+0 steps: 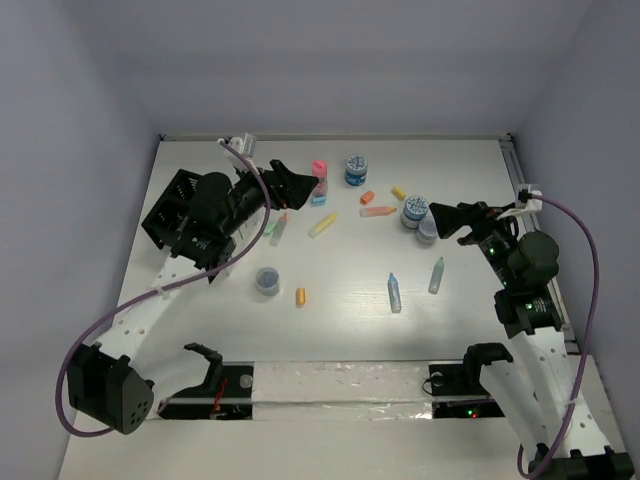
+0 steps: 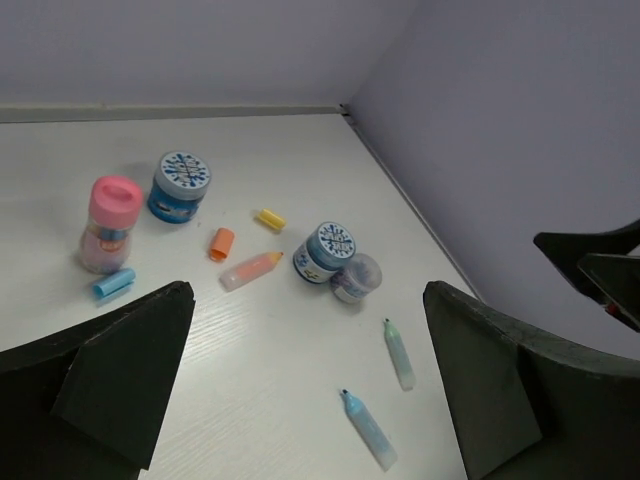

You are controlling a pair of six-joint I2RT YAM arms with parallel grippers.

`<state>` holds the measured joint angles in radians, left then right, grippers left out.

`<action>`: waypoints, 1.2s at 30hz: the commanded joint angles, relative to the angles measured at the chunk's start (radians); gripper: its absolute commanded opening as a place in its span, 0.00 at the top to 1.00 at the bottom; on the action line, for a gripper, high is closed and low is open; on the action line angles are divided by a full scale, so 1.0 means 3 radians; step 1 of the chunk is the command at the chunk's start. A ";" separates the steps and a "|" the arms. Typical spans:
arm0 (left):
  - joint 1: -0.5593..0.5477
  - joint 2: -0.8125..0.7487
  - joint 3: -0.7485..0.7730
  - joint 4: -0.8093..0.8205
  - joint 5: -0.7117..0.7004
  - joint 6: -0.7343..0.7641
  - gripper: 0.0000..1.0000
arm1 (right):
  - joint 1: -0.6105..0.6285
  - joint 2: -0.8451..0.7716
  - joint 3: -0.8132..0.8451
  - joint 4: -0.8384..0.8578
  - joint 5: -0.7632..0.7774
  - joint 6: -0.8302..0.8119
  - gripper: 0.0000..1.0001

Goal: Sort the stationery into containers
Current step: Pick up the stationery from the center of the board.

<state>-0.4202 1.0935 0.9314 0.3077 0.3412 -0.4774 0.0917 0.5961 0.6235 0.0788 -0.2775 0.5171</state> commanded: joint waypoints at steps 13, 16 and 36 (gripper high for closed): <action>-0.0358 0.1442 0.1144 -0.0386 -0.1499 0.0583 0.01 | -0.0014 -0.0049 -0.0013 0.0100 -0.0046 0.0051 0.00; -0.0455 0.1856 0.1512 -0.0545 -0.1857 0.0722 0.01 | -0.0014 -0.0044 -0.0023 0.0100 -0.0036 0.0051 0.00; -0.0496 0.3380 0.2852 -0.1005 -0.2513 0.1075 0.02 | -0.0014 0.0048 -0.0043 0.0162 -0.0113 0.0061 0.00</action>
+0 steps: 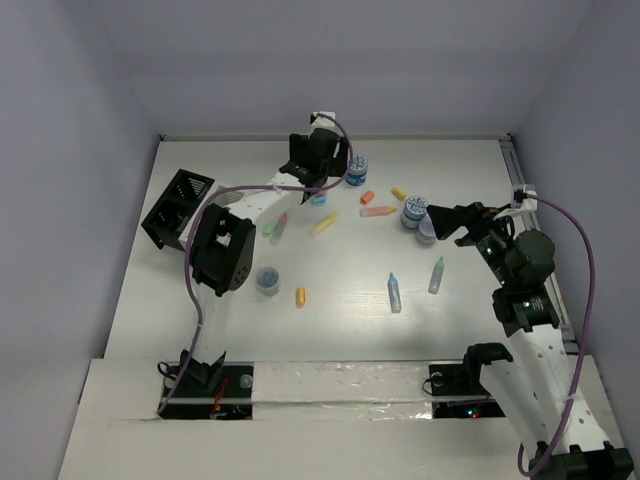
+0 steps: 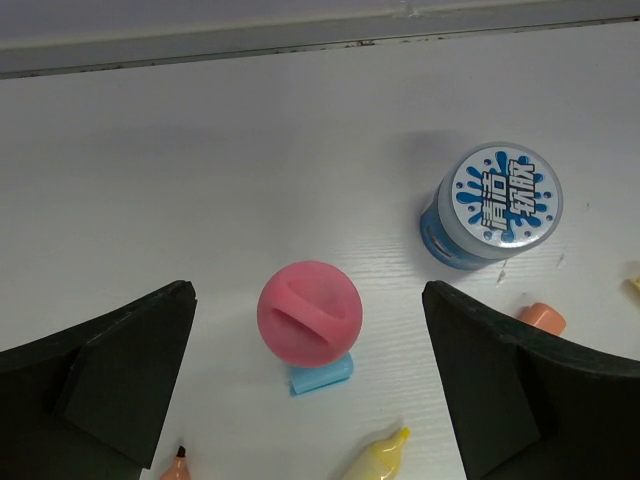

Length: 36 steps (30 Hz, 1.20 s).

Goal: Sort the stationery into containers
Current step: Pick up the stationery from the center of the board.

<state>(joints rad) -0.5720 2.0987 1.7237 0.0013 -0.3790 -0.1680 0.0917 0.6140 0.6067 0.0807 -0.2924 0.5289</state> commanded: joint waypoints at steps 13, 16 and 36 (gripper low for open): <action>0.0010 0.0127 0.0186 0.0016 0.0026 -0.0018 0.23 | -0.0014 0.0009 0.0013 0.0140 -0.0068 0.0011 0.00; 0.0010 0.0148 0.0186 0.0001 0.0051 -0.0028 0.29 | -0.0014 0.0009 0.0013 0.0130 -0.0063 0.0011 0.00; 0.0040 0.0158 0.0043 -0.0061 -0.0035 -0.0002 0.66 | -0.0014 0.0024 0.0033 0.0099 -0.0043 -0.0004 0.00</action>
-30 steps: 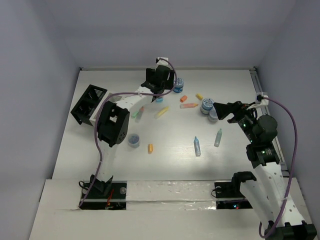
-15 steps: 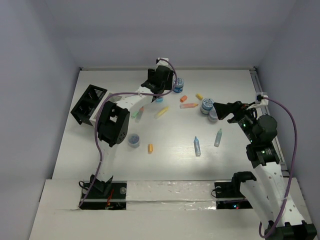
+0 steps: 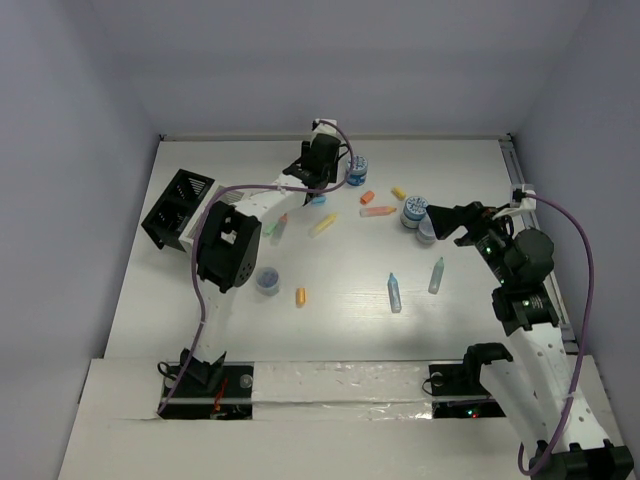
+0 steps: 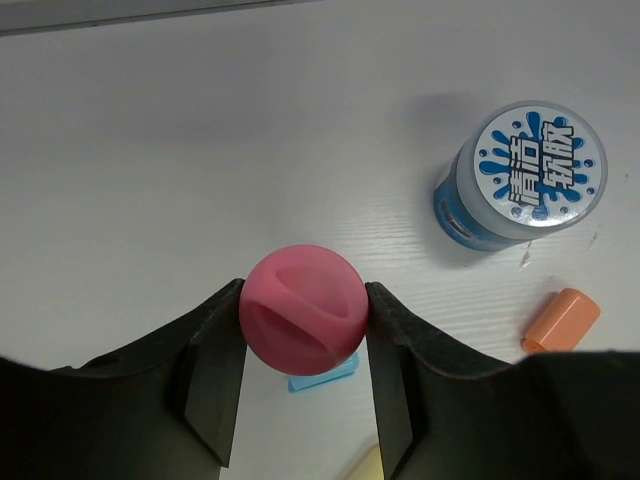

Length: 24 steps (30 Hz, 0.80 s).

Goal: Sort the stationery into containers
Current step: Pick up the stationery from the center of the board.

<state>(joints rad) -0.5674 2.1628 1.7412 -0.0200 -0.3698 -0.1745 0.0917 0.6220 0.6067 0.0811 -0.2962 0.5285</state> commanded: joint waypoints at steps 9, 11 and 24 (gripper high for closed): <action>0.0025 -0.0525 0.0055 0.0036 0.0062 -0.0006 0.94 | -0.0014 -0.0002 0.0028 0.0103 -0.0030 -0.0003 0.00; 0.0025 -0.0658 0.0178 -0.0005 0.0082 0.0014 0.94 | -0.0014 -0.0008 0.0023 0.0098 -0.0015 -0.0008 0.00; 0.0995 -0.1895 -0.0030 -0.0394 0.0190 -0.0119 0.92 | -0.0014 -0.0089 -0.0013 0.0119 0.0011 -0.0018 0.00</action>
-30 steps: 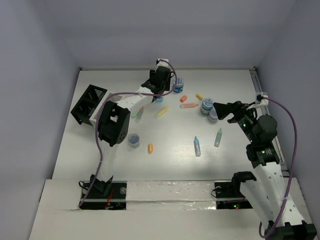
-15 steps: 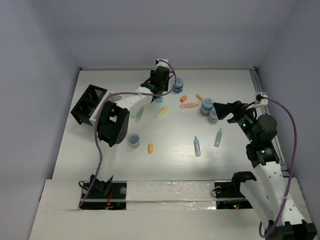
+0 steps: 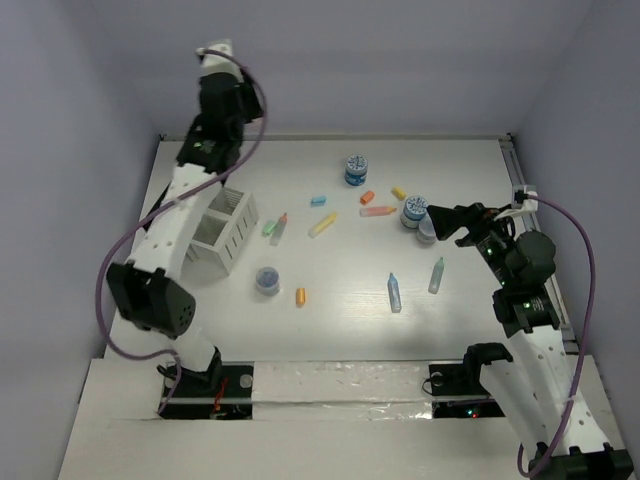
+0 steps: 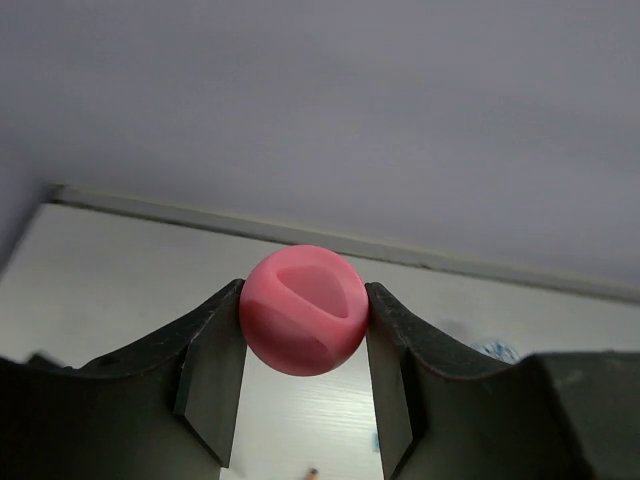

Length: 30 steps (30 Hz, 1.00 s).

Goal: Sort the stationery into containers
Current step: Pick up the stationery from the center of the board, then place the stationery in the storage box.

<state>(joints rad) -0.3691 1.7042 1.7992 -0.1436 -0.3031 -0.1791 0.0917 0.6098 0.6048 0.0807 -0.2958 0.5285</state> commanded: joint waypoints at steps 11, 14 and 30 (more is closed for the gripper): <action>0.1265 -0.1125 -0.1283 0.0167 0.0131 -0.0257 0.91 | 0.0016 -0.0074 -0.0007 0.0120 0.0066 -0.0044 0.00; 0.1378 -0.1166 -0.1431 0.0197 0.0187 -0.0272 0.91 | 0.0016 -0.0049 -0.0022 0.0135 0.0066 -0.0039 0.00; 0.1409 -0.1146 -0.1825 0.0335 -0.0089 -0.0191 0.91 | 0.0047 -0.0039 -0.0012 0.0120 0.0081 -0.0054 0.00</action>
<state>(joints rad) 0.0479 1.3769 1.2510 -0.1349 -0.3084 -0.2443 0.0994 0.6033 0.6048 0.0803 -0.2840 0.5274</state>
